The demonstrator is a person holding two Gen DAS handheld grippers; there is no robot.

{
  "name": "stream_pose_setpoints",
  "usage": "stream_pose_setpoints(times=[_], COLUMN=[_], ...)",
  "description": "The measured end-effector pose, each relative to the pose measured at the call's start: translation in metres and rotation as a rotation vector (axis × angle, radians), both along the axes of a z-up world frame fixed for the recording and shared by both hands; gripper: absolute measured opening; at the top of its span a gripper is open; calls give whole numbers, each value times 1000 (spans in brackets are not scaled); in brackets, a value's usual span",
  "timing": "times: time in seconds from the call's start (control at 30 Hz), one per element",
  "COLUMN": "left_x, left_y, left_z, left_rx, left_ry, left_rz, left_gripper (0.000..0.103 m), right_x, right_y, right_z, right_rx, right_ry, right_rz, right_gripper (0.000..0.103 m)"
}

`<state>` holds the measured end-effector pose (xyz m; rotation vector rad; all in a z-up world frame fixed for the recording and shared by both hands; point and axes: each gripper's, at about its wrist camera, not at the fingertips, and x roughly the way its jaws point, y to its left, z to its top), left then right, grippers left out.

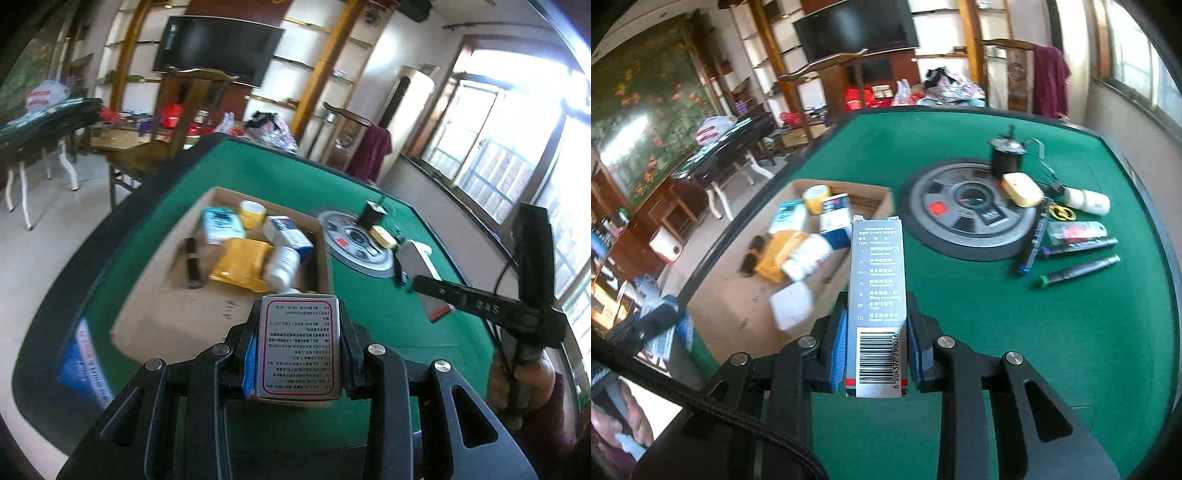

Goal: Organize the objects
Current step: 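Carry both white boxes over the cardboard tray and lower them inside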

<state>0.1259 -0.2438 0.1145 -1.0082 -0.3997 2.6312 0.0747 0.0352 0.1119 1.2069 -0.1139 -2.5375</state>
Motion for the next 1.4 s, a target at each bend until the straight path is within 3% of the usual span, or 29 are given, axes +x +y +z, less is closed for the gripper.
stream_pose_setpoints(times=[0.33, 0.63, 1.03, 1.4], left_x=[-3, -33, -85, -105], left_y=[-40, -53, -46, -46], left_z=[-29, -49, -67, -82], left_rx=[4, -36, -87, -130], left_ry=[-43, -92, -162, -227], left_rz=[76, 97, 39, 38], left_gripper=[30, 30, 30, 30], right_x=[3, -14, -39, -47], right_y=[-69, -120, -152, -168], right_z=[-19, -46, -78, -82], right_rx=[-13, -13, -13, 42], right_ry=[-61, -140, -236, -223], right_rz=[149, 256, 306, 312], right_gripper=[24, 24, 24, 25])
